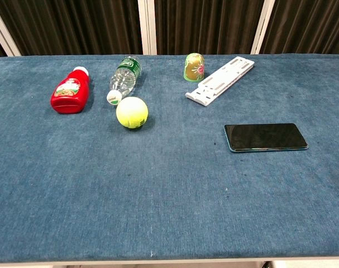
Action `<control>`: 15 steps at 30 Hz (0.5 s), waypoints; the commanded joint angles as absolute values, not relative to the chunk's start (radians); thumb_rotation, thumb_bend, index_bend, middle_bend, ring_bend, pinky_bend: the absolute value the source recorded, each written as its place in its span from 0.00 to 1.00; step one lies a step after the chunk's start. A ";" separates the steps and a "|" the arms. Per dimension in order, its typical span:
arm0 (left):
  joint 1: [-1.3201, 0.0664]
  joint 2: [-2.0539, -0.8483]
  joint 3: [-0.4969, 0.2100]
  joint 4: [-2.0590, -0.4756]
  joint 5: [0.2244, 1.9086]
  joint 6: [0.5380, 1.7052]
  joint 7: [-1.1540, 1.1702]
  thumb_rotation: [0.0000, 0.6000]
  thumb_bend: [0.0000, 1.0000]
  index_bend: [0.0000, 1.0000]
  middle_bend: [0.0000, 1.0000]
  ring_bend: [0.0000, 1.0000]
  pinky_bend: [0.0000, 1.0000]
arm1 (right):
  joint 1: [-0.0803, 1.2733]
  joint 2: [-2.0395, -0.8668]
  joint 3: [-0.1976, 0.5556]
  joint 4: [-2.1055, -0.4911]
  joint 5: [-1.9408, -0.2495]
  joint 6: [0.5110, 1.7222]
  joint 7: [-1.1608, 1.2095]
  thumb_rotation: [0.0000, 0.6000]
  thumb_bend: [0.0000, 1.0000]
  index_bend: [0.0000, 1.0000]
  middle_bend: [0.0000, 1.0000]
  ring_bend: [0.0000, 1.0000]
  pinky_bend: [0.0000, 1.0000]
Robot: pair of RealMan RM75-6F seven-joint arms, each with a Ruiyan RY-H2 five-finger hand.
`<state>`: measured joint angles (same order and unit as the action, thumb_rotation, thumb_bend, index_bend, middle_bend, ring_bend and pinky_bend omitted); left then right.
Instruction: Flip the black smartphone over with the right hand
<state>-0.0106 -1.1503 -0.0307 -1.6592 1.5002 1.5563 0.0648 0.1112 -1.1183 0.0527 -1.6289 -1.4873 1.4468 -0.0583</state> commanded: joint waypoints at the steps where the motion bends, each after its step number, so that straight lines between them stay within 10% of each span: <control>1: -0.018 -1.148 -0.034 -1.663 1.490 1.542 0.076 1.00 0.15 0.24 0.15 0.07 0.00 | 0.121 -1.126 0.060 -1.630 -1.481 1.435 -0.070 1.00 0.33 0.07 0.12 0.00 0.16; 15: -0.014 -1.153 -0.036 -1.663 1.487 1.549 0.072 1.00 0.15 0.24 0.15 0.07 0.00 | 0.341 -1.359 0.097 -1.572 -1.451 1.141 -0.261 1.00 0.33 0.20 0.12 0.00 0.16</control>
